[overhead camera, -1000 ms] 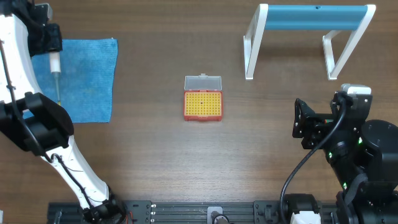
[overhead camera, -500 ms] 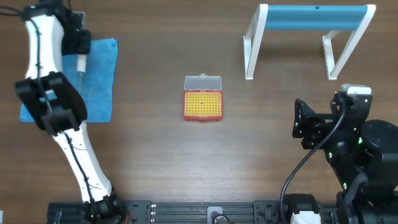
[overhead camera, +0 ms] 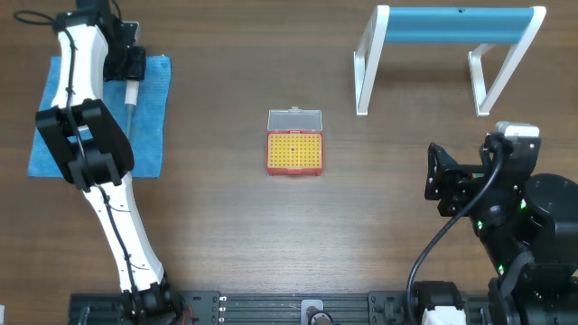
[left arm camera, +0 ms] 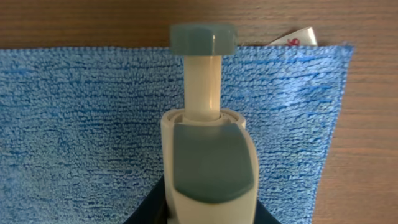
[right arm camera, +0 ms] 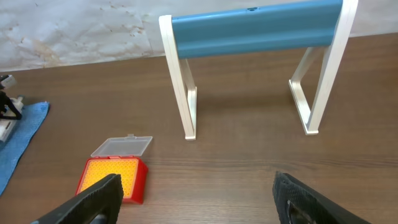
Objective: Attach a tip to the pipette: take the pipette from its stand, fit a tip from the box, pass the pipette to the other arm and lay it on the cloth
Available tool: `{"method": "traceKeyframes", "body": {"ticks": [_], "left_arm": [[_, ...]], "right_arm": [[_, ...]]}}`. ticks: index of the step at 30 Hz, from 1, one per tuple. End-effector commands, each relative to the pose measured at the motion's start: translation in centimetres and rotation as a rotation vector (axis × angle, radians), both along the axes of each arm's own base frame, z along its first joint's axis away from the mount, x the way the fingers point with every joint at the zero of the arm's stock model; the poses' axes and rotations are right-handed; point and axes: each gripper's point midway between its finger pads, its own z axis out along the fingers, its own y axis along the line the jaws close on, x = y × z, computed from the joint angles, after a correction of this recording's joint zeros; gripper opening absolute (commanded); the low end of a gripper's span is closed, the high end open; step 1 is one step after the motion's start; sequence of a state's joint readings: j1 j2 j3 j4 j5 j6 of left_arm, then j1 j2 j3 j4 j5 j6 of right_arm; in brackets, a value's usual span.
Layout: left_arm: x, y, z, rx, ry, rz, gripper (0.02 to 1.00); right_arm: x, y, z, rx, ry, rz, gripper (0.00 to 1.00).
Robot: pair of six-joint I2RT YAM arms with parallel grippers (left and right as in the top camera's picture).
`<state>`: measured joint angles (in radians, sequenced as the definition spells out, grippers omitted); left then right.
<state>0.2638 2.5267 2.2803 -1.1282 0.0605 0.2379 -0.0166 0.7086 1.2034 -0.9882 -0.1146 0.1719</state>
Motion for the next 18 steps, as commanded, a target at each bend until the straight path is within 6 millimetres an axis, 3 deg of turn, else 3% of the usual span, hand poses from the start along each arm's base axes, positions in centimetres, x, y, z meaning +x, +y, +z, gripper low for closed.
{"method": "traceKeyframes", "body": {"ticks": [1, 9, 18], "left_arm": [[0.2, -0.2, 0.3, -0.027, -0.014, 0.004, 0.025], [-0.2, -0.3, -0.9, -0.032, 0.004, 0.004, 0.027], [-0.1, -0.3, -1.0, -0.030, 0.000, 0.004, 0.027]], "right_arm": [[0.0, 0.3, -0.2, 0.014, 0.006, 0.008, 0.796], [0.0, 0.3, -0.2, 0.014, 0.006, 0.008, 0.794], [0.0, 0.3, -0.2, 0.015, 0.006, 0.008, 0.794]]}}
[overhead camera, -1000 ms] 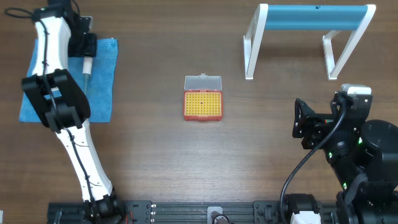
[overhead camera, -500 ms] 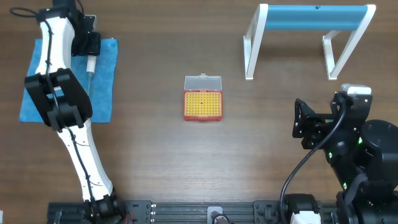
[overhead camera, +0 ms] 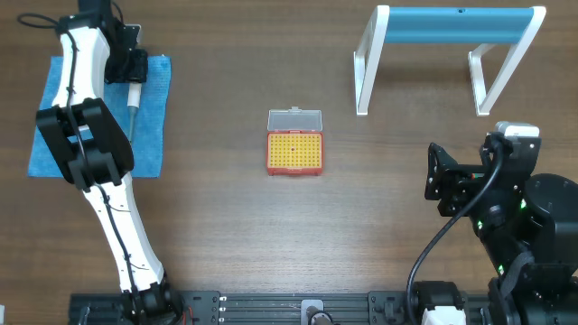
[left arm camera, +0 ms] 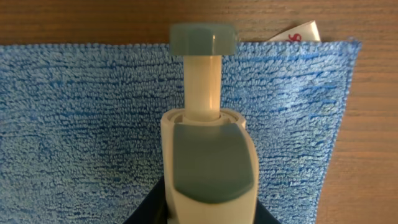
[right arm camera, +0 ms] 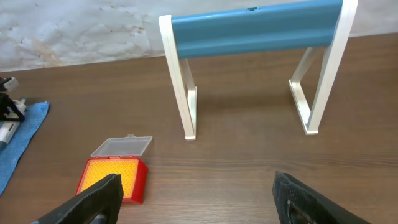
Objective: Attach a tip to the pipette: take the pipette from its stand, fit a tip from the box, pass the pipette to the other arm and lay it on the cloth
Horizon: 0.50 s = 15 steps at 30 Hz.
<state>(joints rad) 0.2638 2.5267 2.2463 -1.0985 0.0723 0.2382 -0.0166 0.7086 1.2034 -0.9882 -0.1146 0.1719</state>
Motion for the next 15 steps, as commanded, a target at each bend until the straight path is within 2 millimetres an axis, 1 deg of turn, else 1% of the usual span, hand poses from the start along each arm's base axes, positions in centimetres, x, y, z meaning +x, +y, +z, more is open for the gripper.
{"method": "traceKeyframes", "body": {"ticks": [1, 2, 3, 4, 8, 9, 14, 15], "left_arm": [[-0.04, -0.03, -0.18, -0.018, -0.002, 0.006, 0.036], [-0.04, -0.03, -0.18, -0.018, -0.002, 0.006, 0.069], [-0.04, -0.03, -0.18, -0.018, -0.002, 0.006, 0.082], [-0.03, -0.03, -0.17, -0.017, -0.002, 0.006, 0.128], [-0.03, -0.03, -0.17, -0.017, -0.002, 0.006, 0.165], [-0.03, -0.03, -0.17, -0.017, -0.002, 0.006, 0.213], [-0.04, -0.02, -0.18, -0.017, -0.001, 0.006, 0.240], [-0.06, 0.00, -0.18, -0.015, -0.001, 0.007, 0.270]], "right_arm": [[0.05, 0.27, -0.20, 0.015, 0.006, 0.008, 0.794], [0.05, 0.27, -0.20, 0.015, 0.006, 0.008, 0.794], [0.05, 0.27, -0.20, 0.015, 0.006, 0.008, 0.794], [0.05, 0.27, -0.20, 0.015, 0.006, 0.008, 0.796], [0.05, 0.27, -0.20, 0.014, 0.006, 0.008, 0.796], [0.05, 0.27, -0.20, 0.014, 0.006, 0.008, 0.794], [0.05, 0.27, -0.20, 0.014, 0.006, 0.008, 0.796], [0.05, 0.27, -0.20, 0.014, 0.006, 0.008, 0.794]]}}
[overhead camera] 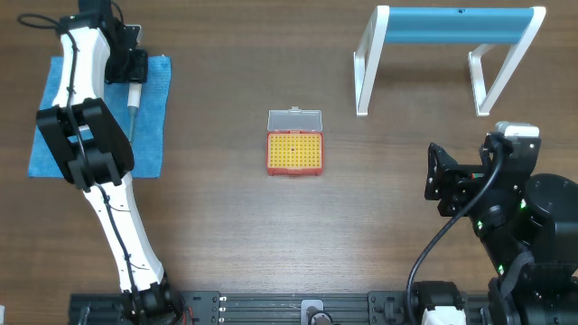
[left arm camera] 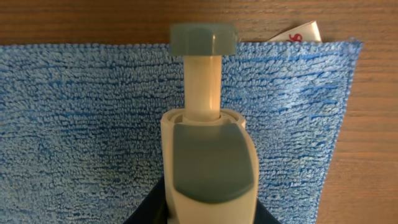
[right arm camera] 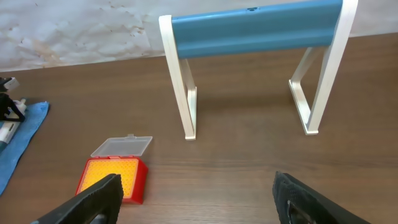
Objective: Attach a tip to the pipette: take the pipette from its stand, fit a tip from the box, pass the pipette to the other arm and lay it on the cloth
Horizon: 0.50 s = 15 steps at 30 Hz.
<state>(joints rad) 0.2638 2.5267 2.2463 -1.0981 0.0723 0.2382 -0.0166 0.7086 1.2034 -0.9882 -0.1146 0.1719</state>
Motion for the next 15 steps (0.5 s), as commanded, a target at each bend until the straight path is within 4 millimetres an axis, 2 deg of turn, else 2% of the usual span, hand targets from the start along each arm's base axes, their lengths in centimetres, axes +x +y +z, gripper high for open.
{"method": "traceKeyframes", "body": {"ticks": [1, 5, 8, 12, 13, 14, 15], "left_arm": [[-0.07, 0.01, -0.18, -0.015, 0.000, 0.007, 0.310], [-0.07, 0.01, -0.18, -0.015, 0.000, 0.007, 0.426], [-0.15, -0.02, -0.20, -0.016, 0.003, 0.007, 0.454], [-0.40, -0.08, -0.20, -0.019, 0.013, 0.007, 0.638], [-0.50, -0.11, -0.18, -0.020, 0.017, 0.008, 0.695], [-0.71, -0.17, -0.09, -0.022, 0.025, 0.008, 0.816], [-0.83, -0.22, 0.17, -0.023, 0.027, 0.007, 0.851]], "right_arm": [[0.05, 0.27, -0.20, 0.014, 0.006, 0.008, 0.794], [0.05, 0.27, -0.20, 0.014, 0.006, 0.008, 0.794], [0.05, 0.27, -0.20, 0.014, 0.006, 0.008, 0.794], [0.05, 0.27, -0.20, 0.014, 0.006, 0.008, 0.794], [0.04, 0.27, -0.20, 0.014, 0.006, 0.008, 0.794], [0.04, 0.27, -0.20, 0.014, 0.006, 0.008, 0.796], [0.04, 0.27, -0.20, 0.014, 0.006, 0.008, 0.794]]}}
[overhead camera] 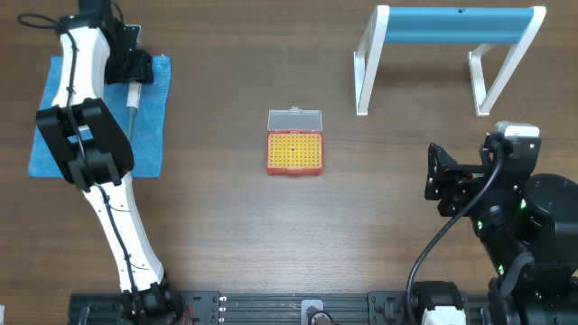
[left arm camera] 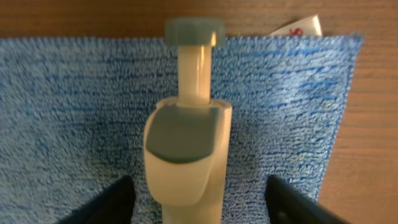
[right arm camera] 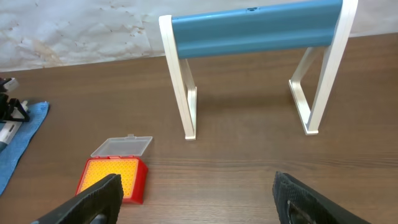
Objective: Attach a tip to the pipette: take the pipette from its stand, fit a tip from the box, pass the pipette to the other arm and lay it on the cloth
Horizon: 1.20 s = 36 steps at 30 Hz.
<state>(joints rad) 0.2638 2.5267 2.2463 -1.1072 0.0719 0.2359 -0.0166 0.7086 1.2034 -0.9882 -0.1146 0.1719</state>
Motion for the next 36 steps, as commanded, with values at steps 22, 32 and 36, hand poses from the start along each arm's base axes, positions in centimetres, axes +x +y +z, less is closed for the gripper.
{"method": "traceKeyframes", "body": {"ticks": [22, 32, 36], "left_arm": [[-7.6, -7.0, 32.1, 0.084, -0.469, -0.105, 0.998], [-22.1, -10.5, 44.7, 0.129, -0.751, -0.138, 0.998], [-28.6, -11.3, 48.9, 0.163, -0.921, -0.136, 0.998]], "right_arm": [[0.0, 0.3, -0.2, 0.014, 0.006, 0.007, 0.794], [0.0, 0.3, -0.2, 0.014, 0.006, 0.007, 0.794], [0.0, 0.3, -0.2, 0.014, 0.006, 0.007, 0.794]]}}
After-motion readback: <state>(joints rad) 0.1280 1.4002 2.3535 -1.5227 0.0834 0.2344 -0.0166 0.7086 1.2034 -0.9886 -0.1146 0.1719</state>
